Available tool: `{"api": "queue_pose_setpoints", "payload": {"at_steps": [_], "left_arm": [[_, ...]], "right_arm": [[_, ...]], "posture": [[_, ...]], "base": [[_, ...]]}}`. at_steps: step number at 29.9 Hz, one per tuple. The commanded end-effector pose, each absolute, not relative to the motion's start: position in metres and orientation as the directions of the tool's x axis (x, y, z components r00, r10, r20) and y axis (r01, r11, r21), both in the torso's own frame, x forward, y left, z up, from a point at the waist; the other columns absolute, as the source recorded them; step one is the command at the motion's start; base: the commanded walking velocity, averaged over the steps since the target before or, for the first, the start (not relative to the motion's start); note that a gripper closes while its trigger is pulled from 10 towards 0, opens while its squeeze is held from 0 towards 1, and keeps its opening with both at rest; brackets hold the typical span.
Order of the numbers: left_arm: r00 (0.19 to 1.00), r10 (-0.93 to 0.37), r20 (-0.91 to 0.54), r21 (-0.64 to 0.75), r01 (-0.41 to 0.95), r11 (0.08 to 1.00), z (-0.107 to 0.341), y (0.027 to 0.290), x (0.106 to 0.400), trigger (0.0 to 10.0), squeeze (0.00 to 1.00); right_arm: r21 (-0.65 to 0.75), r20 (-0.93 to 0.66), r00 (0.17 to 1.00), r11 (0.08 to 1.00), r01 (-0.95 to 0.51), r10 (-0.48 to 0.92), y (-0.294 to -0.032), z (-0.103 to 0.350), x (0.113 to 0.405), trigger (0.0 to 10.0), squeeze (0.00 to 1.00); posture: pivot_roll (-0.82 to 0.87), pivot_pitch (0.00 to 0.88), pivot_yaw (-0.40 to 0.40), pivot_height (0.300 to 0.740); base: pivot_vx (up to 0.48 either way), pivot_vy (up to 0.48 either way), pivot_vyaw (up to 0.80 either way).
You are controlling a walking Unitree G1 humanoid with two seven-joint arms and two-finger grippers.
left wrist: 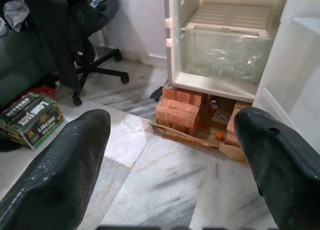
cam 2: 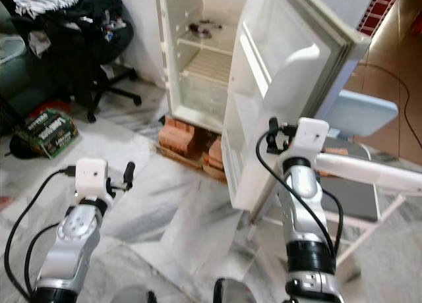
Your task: Restocking fridge
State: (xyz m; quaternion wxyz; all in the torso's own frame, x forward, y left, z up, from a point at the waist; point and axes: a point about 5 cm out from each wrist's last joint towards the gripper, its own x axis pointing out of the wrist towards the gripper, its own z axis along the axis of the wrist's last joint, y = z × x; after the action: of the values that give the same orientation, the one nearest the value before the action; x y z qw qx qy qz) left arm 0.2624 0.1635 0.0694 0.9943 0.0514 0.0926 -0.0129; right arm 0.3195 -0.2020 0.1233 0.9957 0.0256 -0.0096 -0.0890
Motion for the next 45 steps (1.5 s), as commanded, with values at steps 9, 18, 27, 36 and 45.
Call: {"api": "queue_pose_setpoints", "payload": {"at_steps": [9, 18, 27, 36, 45], "left_arm": [[0.981, -0.006, -0.194, 0.112, 0.028, 0.993, 0.069, 0.168, 0.259, 10.0, 0.00], [0.979, -0.020, -0.204, 0.113, 0.043, 0.993, 0.068, 0.165, 0.260, 10.0, 0.00], [0.980, -0.025, -0.199, 0.120, 0.050, 0.992, 0.070, 0.164, 0.263, 10.0, 0.00], [0.979, -0.007, -0.205, 0.124, 0.033, 0.992, 0.069, 0.167, 0.258, 10.0, 0.00], [0.980, -0.008, -0.197, 0.132, 0.035, 0.991, 0.071, 0.168, 0.262, 10.0, 0.00]], "right_arm": [[0.036, 0.061, 0.949, 0.951, 0.308, -0.310, -0.240, 0.142, 0.325, 10.0, 0.00], [0.039, -0.020, 0.948, 0.947, 0.318, -0.317, -0.243, 0.113, 0.297, 10.0, 0.00], [0.080, 0.075, 0.964, 0.965, 0.249, -0.255, -0.237, 0.146, 0.331, 10.0, 0.00], [0.071, 0.137, 0.986, 0.994, 0.085, -0.094, -0.229, 0.171, 0.358, 10.0, 0.00], [0.137, 0.203, 0.975, 0.983, -0.122, 0.092, -0.214, 0.200, 0.379, 10.0, 0.00]], "posture": [[0.13, 0.078, -0.012, 0.740], [0.11, 0.085, 0.003, 0.740], [0.13, 0.084, 0.001, 0.740], [0.15, 0.088, -0.006, 0.740], [0.15, 0.083, -0.002, 0.740]], "base": [[0.000, 0.000, 0.00], [0.000, 0.000, 0.00], [0.000, 0.000, 0.00], [0.000, 0.000, 0.00], [0.000, 0.000, 0.00]]}}
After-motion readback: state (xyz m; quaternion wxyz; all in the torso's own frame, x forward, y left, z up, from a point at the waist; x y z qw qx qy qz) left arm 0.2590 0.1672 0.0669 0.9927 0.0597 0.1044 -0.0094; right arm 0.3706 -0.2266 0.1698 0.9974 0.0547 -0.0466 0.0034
